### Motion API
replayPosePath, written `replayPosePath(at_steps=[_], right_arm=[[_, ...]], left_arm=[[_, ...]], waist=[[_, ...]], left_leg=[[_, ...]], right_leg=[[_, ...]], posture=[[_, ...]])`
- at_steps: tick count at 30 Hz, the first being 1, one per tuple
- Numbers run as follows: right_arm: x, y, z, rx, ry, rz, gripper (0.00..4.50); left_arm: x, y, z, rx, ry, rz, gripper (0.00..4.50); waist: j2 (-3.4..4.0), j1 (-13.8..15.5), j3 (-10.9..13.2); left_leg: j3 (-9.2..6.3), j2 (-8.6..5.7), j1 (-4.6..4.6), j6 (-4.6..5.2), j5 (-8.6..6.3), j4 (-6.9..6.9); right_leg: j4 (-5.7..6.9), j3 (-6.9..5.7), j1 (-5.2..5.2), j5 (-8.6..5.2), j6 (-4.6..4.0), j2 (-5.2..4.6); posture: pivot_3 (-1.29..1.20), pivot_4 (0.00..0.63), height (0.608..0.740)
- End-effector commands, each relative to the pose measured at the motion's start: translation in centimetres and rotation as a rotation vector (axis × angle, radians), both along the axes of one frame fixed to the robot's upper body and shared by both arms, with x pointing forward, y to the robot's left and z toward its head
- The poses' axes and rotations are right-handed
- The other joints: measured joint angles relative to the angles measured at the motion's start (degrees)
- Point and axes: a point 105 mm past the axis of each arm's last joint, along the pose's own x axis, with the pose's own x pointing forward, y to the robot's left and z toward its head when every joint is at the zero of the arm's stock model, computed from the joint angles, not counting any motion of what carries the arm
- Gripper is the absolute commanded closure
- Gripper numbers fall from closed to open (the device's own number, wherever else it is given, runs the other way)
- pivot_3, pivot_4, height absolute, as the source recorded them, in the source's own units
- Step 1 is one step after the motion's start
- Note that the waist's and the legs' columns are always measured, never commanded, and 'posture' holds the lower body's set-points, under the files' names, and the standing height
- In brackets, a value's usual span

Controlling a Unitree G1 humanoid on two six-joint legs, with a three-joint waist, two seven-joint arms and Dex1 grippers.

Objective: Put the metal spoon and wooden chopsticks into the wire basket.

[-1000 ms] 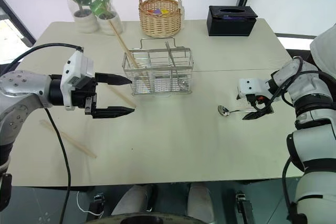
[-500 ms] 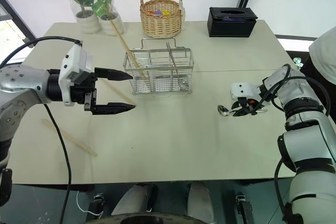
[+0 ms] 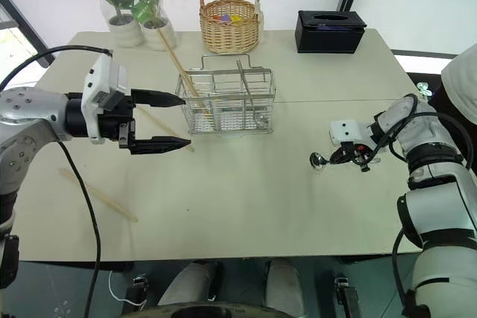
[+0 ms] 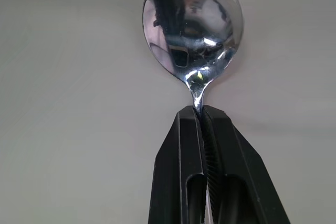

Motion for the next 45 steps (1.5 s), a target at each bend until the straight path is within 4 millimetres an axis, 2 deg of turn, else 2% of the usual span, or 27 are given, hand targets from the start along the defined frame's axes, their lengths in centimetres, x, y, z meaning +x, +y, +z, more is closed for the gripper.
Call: replayPosePath(at_steps=[1, 7, 10, 14, 17, 21, 25, 28, 33, 35, 37, 43, 45], right_arm=[[0.1, 1.7, 5.0, 0.202, -0.156, 0.028, 4.46], [-2.1, 3.8, 10.2, 0.463, -0.228, -0.012, 4.46], [-2.6, 5.8, 14.8, 0.718, -0.249, -0.070, 4.46], [-1.9, 8.8, 20.9, 1.036, -0.330, -0.128, 4.46], [-0.6, 11.1, 23.5, 1.173, -0.403, -0.180, 4.46], [1.7, 13.6, 23.3, 1.224, -0.445, -0.261, 4.46], [3.4, 14.7, 22.3, 1.246, -0.456, -0.332, 4.46], [5.6, 15.8, 20.5, 1.264, -0.467, -0.422, 4.46], [7.6, 15.8, 17.7, 1.246, -0.464, -0.525, 4.46], [8.1, 16.2, 15.9, 1.250, -0.410, -0.581, 3.86], [7.8, 16.7, 15.3, 1.244, -0.400, -0.578, 3.05], [7.2, 16.3, 16.5, 1.229, -0.470, -0.566, 0.05], [6.7, 15.8, 17.7, 1.237, -0.497, -0.547, 0.05]], left_arm=[[0.4, 0.6, 1.9, -0.032, -0.078, 0.034, 0.00], [1.1, 0.9, 2.5, -0.049, -0.098, 0.056, 0.00], [1.7, 1.0, 2.9, -0.068, -0.108, 0.073, 0.00], [2.0, 1.1, 2.9, -0.075, -0.115, 0.079, 0.00], [2.2, 1.0, 3.0, -0.078, -0.122, 0.080, 0.00], [2.4, 1.0, 3.1, -0.082, -0.134, 0.086, 0.00], [2.5, 1.0, 3.2, -0.086, -0.143, 0.095, 0.00], [2.3, 1.1, 3.5, -0.089, -0.153, 0.106, 0.00], [2.0, 1.6, 4.0, -0.098, -0.169, 0.143, 0.00], [2.1, 2.0, 4.1, -0.104, -0.174, 0.172, 0.00], [2.1, 2.2, 4.1, -0.103, -0.180, 0.192, 0.00], [2.5, 2.8, 4.3, -0.135, -0.181, 0.247, 0.00], [2.6, 3.0, 4.5, -0.154, -0.181, 0.274, 0.00]], waist=[[0.04, 0.0, 0.0], [0.04, 0.3, 0.0], [0.05, 0.4, 0.0], [0.00, 0.0, 0.0], [-0.09, 0.1, -0.1], [-0.27, 0.5, -0.2], [-0.26, 0.4, -0.2], [-0.29, 0.1, -0.2], [-0.25, -0.2, -0.2], [-0.26, -0.2, -0.2], [-0.27, -0.2, -0.2], [-0.25, -0.1, -0.2], [-0.25, 0.0, -0.2]], left_leg=[[0.00, 0.00, -0.01, 0.00, 0.00, 0.00], [-0.06, 0.02, -0.05, 0.06, -0.03, 0.00], [-0.08, 0.02, -0.10, 0.08, -0.05, 0.03], [-0.06, 0.10, -0.15, 0.09, -0.05, 0.03], [-0.07, 0.14, -0.17, 0.08, -0.04, -0.02], [-0.16, 0.05, -0.24, 0.06, -0.02, -0.04], [-0.19, -0.14, -0.39, -0.14, 0.11, 0.11], [-0.16, -0.15, -0.39, -0.11, 0.09, 0.10], [-0.17, -0.07, -0.39, -0.18, 0.13, -0.01], [-0.19, -0.03, -0.37, -0.17, 0.13, -0.03], [-0.21, -0.01, -0.33, -0.16, 0.13, -0.04], [-0.22, -0.03, -0.34, -0.11, 0.12, 0.00], [-0.26, -0.03, -0.32, -0.09, 0.11, 0.00]], right_leg=[[0.00, 0.00, -0.01, 0.00, 0.00, -0.01], [0.00, 0.00, -0.06, 0.00, 0.00, -0.06], [-0.01, 0.00, -0.06, 0.00, -0.01, -0.08], [-0.02, 0.01, -0.17, 0.01, -0.05, -0.06], [-0.01, 0.01, -0.26, 0.04, -0.09, -0.03], [0.02, 0.00, -0.33, 0.07, -0.11, -0.05], [0.05, -0.01, -0.52, 0.08, -0.10, -0.08], [0.05, 0.00, -0.47, 0.08, -0.10, -0.09], [0.11, 0.00, -0.50, 0.08, -0.10, -0.06], [0.13, 0.00, -0.53, 0.08, -0.10, -0.03], [0.15, 0.00, -0.51, 0.07, -0.10, 0.00], [0.21, 0.00, -0.54, 0.08, -0.11, 0.07], [0.20, 0.00, -0.56, 0.08, -0.11, 0.11]], posture=[[0.00, 0.150, 0.655], [0.00, 0.150, 0.655], [0.00, 0.150, 0.655], [0.00, 0.150, 0.655], [0.00, 0.150, 0.655], [0.00, 0.150, 0.655], [0.00, 0.150, 0.655], [0.00, 0.150, 0.655], [0.00, 0.150, 0.655], [0.00, 0.150, 0.655], [0.00, 0.150, 0.655], [0.00, 0.150, 0.655], [0.00, 0.150, 0.655]])
